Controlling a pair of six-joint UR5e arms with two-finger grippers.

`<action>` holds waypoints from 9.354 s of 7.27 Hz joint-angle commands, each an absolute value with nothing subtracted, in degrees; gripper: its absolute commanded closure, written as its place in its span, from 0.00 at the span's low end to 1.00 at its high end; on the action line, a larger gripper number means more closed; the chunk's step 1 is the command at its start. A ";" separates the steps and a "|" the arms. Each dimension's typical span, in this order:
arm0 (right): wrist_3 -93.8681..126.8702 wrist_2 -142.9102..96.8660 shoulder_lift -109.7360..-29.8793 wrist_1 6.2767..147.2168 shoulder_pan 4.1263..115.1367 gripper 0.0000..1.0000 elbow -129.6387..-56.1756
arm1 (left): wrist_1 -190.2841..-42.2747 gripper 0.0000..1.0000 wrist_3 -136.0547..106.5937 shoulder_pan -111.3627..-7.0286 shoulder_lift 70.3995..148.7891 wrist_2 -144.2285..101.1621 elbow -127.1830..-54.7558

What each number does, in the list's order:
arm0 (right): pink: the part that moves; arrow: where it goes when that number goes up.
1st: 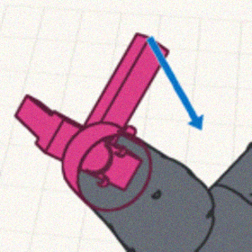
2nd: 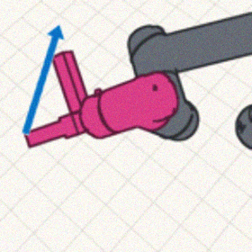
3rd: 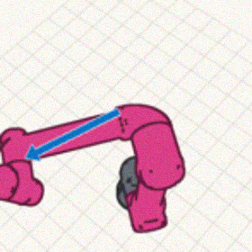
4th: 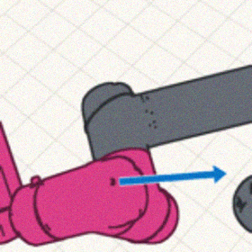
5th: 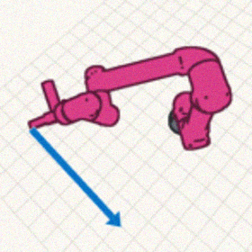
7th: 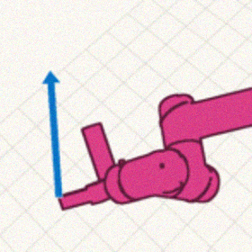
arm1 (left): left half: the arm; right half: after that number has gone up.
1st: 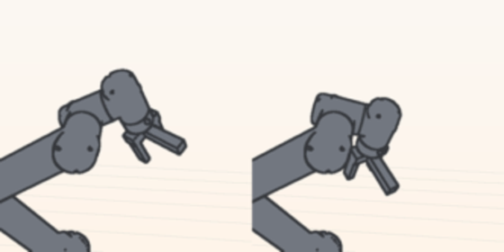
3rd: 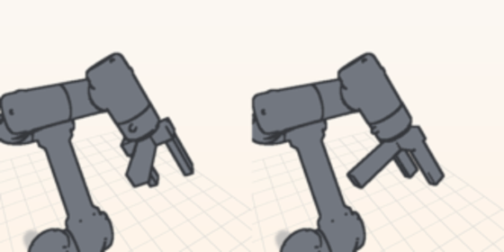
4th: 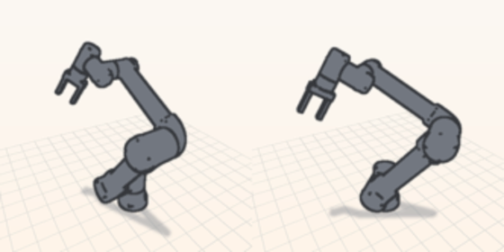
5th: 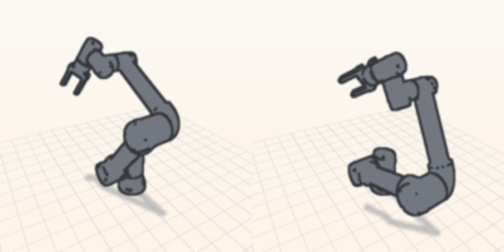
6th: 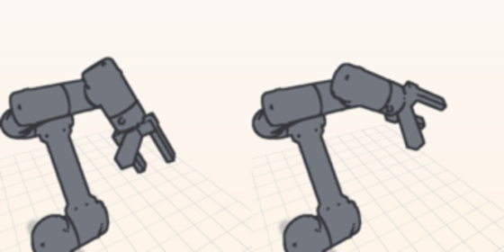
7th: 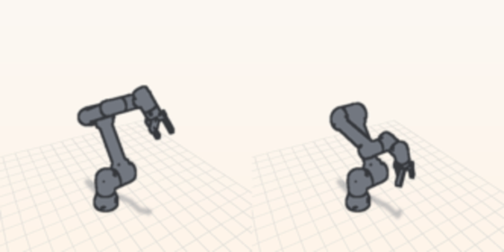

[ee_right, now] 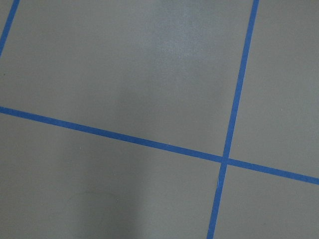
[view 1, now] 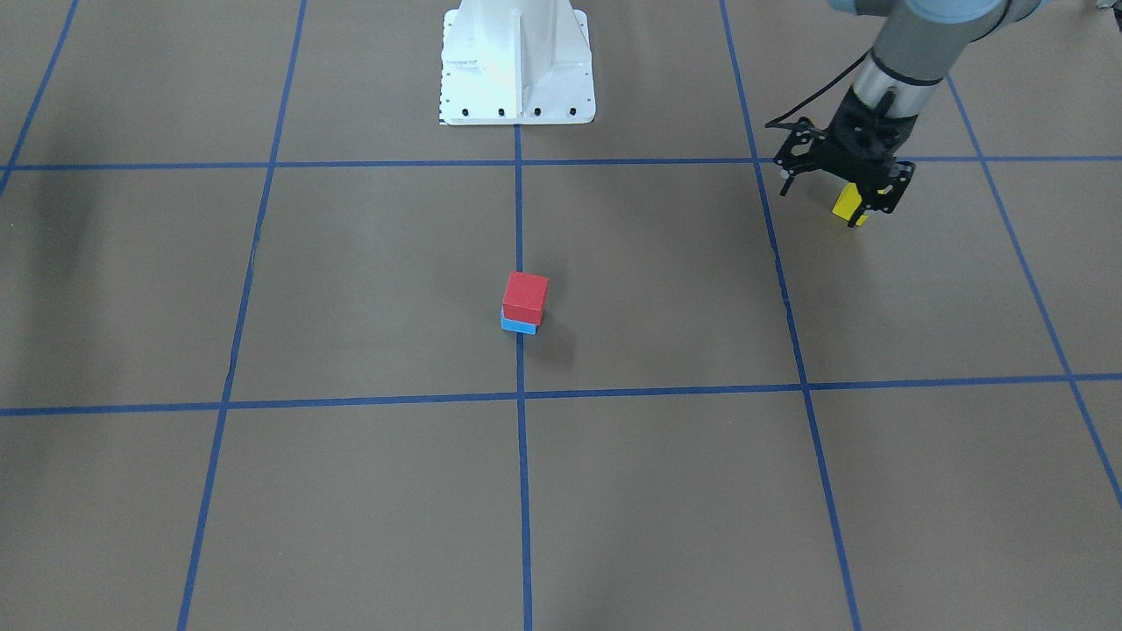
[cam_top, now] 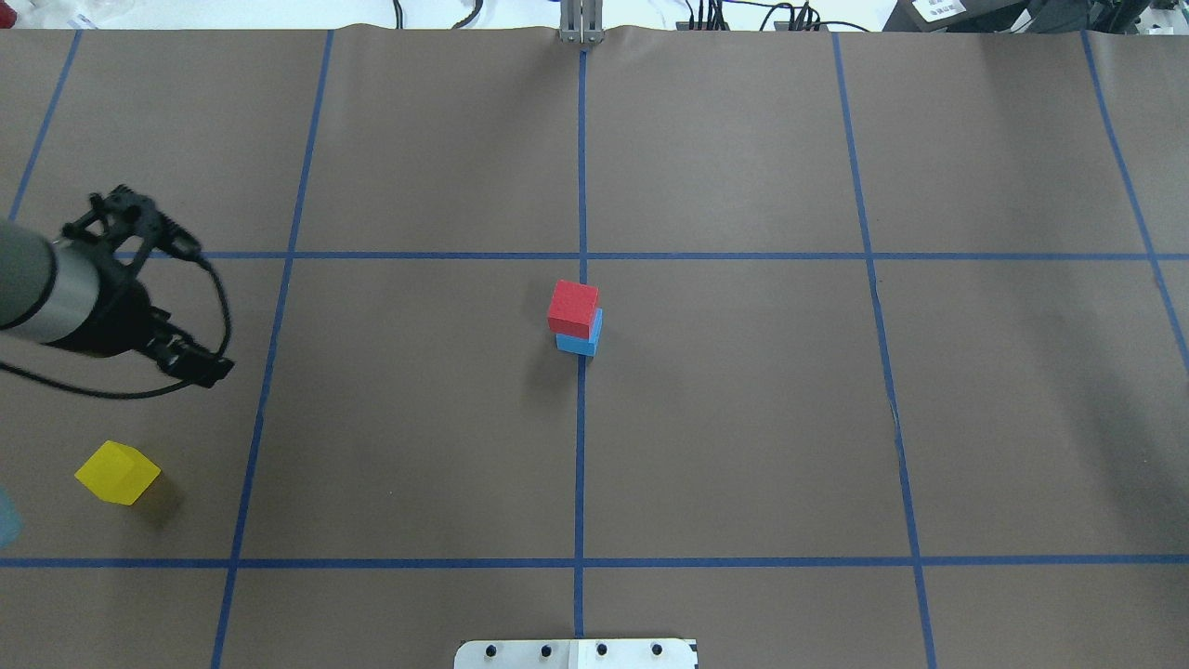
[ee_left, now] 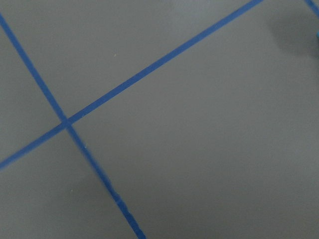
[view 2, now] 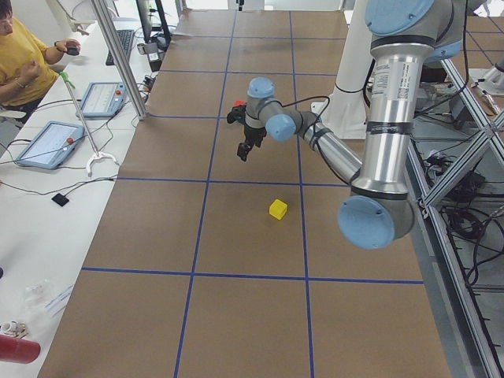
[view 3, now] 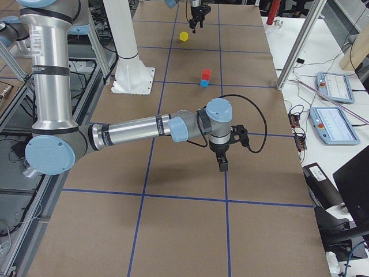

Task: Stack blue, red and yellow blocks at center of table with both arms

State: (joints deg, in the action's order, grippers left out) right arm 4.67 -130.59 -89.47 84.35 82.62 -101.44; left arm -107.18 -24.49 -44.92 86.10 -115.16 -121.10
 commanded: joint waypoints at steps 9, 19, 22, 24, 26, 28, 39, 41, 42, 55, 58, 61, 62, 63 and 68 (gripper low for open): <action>4.66 -130.60 -89.47 84.29 82.62 0.00 -101.69 | -136.58 0.00 -37.66 -35.82 70.14 -110.70 -111.89; 4.83 -130.43 -89.30 84.29 82.62 0.00 -101.43 | -136.76 0.68 -36.04 -36.04 73.65 -109.16 -105.64; 4.83 -130.34 -88.86 84.29 82.62 0.00 -101.34 | -136.32 1.00 -36.12 -36.30 73.56 -109.77 -108.00; 4.83 -130.34 -88.77 84.29 82.62 0.00 -101.34 | -119.91 1.00 -36.04 -40.58 78.62 -114.34 -115.88; 4.83 -130.34 -88.77 84.29 82.62 0.00 -101.34 | -97.06 1.00 -36.12 -41.92 99.29 -113.91 -116.55; 4.83 -130.34 -88.86 84.46 82.62 0.00 -101.34 | -83.10 1.00 -37.09 -42.01 118.48 -113.82 -111.13; 5.10 -130.43 -88.77 84.46 82.62 0.00 -101.16 | -87.01 1.00 -43.07 -34.01 145.72 -108.63 -83.59; 5.10 -130.52 -88.77 84.46 82.62 0.00 -101.16 | -86.92 1.00 -43.07 -34.01 145.55 -108.63 -83.32; 5.10 -130.52 -88.77 84.46 82.62 0.00 -101.16 | -86.92 1.00 -43.15 -34.01 145.81 -108.63 -83.23; 5.01 -130.43 -88.68 84.46 82.62 0.00 -100.81 | -89.03 0.00 -45.25 -34.01 145.90 -108.37 -81.47; 4.92 -130.43 -88.68 84.46 82.62 0.00 -100.72 | -89.30 0.00 -45.53 -35.50 145.99 -108.80 -82.96; 4.49 -130.08 -89.56 84.29 82.62 0.00 -100.37 | -73.98 0.00 -30.49 -43.91 135.42 -114.43 -102.29; 4.22 -129.99 -89.73 84.46 82.62 0.00 -100.28 | -70.09 0.00 -21.19 -49.25 128.13 -116.70 -109.96; 3.87 -129.99 -89.82 84.29 82.62 0.00 -99.50 | -69.09 0.00 -9.78 -56.35 121.27 -121.16 -113.78; 3.43 -131.57 -90.18 88.73 86.91 0.00 -99.93 | -76.79 0.00 15.74 -83.57 90.73 -128.94 -109.72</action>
